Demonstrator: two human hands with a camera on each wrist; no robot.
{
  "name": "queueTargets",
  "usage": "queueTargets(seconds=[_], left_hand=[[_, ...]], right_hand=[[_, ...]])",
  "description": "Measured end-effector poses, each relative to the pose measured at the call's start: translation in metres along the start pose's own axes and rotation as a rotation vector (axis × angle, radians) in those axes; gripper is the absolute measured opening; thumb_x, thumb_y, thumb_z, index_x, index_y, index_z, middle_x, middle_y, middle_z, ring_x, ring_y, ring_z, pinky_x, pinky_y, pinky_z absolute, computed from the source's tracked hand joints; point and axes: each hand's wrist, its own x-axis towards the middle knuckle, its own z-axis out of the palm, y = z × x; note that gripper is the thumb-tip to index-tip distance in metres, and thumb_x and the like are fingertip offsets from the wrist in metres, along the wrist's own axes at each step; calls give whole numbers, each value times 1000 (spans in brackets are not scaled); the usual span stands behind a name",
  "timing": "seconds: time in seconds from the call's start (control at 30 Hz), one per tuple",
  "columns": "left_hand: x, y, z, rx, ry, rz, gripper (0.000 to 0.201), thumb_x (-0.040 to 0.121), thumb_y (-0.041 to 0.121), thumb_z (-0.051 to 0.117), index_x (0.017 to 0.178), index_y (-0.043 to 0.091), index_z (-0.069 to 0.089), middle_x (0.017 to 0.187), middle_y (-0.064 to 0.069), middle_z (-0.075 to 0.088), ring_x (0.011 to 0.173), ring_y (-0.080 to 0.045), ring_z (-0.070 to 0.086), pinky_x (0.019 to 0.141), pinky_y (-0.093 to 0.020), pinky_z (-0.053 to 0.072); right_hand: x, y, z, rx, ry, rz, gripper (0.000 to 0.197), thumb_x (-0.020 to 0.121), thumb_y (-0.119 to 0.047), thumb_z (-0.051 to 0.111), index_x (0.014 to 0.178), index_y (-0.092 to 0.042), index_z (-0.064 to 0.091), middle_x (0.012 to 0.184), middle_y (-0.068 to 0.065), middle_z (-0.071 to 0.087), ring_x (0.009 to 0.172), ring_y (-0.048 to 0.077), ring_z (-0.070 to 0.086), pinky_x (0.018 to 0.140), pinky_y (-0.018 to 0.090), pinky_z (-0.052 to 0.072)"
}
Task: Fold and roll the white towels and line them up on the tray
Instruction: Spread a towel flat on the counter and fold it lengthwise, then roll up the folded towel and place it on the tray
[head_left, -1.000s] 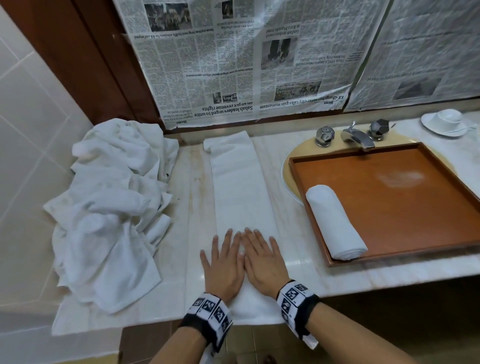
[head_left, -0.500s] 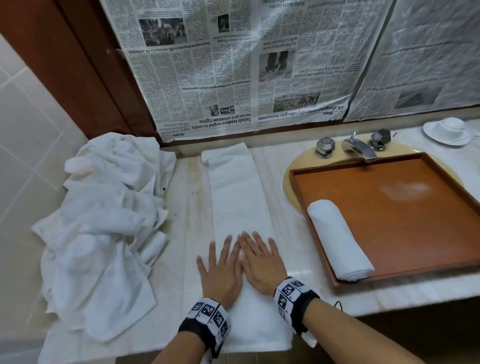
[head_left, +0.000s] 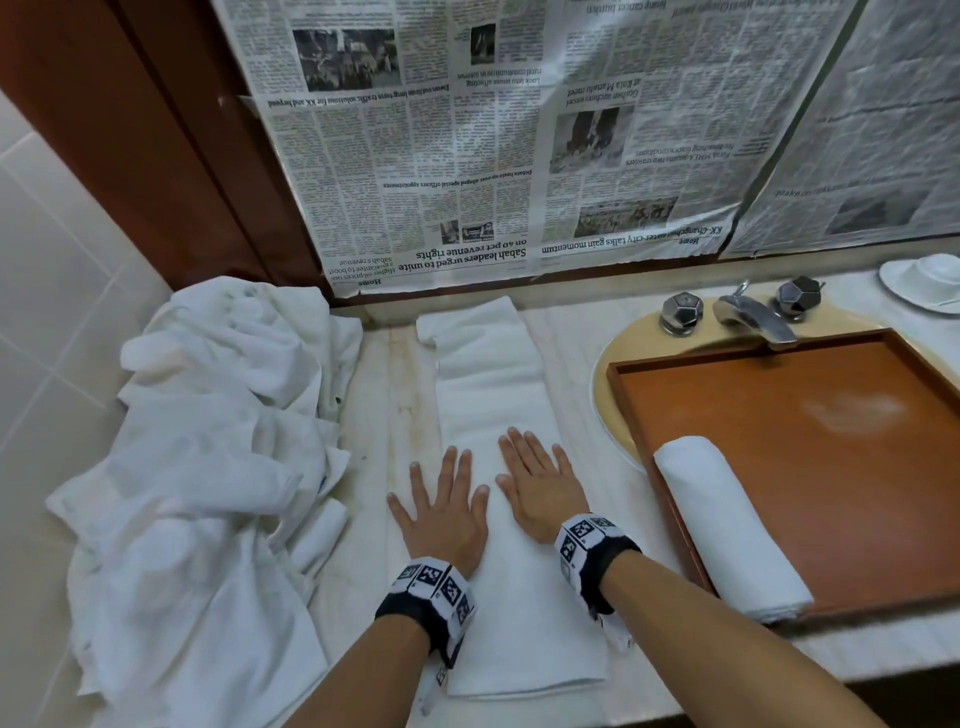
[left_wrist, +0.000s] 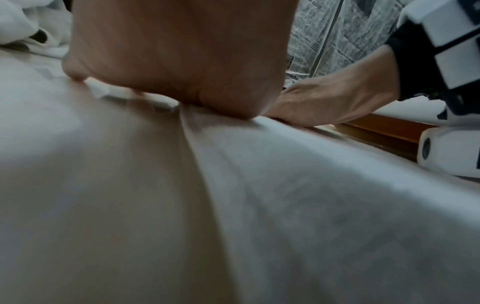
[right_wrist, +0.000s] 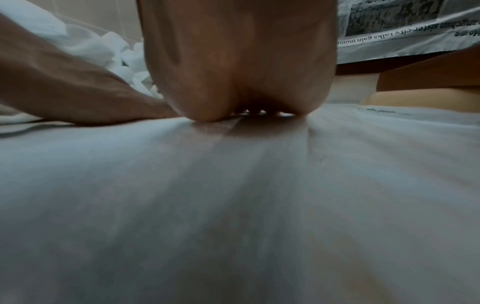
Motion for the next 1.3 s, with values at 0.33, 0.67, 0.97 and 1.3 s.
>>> queueTargets(seconds=[0.33,0.67,0.97,1.3], left_hand=[[-31,-19,1,-4,-10,128,55,104,54,12,154,48,-11,161,22,-23,152,-23,-17,117,-63,-6],[-92,-60,22,43,43,131,68,87,64,-13,153,48,-15,159,24,-23,152,-19,-19,117,-61,-10],[-125,-27,51,51,80,232,60,102,53,3,159,36,9,166,17,-2,154,-17,1,119,-55,-2],[-166,-57,47,-105,255,440,49,88,54,57,131,32,56,135,10,52,120,-15,50,93,-36,42]], right_hand=[[-47,-19,14,31,85,-82,70,96,-50,2,159,-21,10,165,-7,1,153,19,2,119,43,-5],[-130,23,43,24,125,63,61,106,-45,6,157,-18,24,164,-4,15,150,18,21,118,41,6],[-156,0,60,7,187,-32,56,105,-41,26,156,-16,29,163,-2,24,150,15,22,116,46,12],[-217,22,55,85,340,-293,33,87,-42,61,114,-23,64,117,-4,61,105,12,56,88,25,48]])
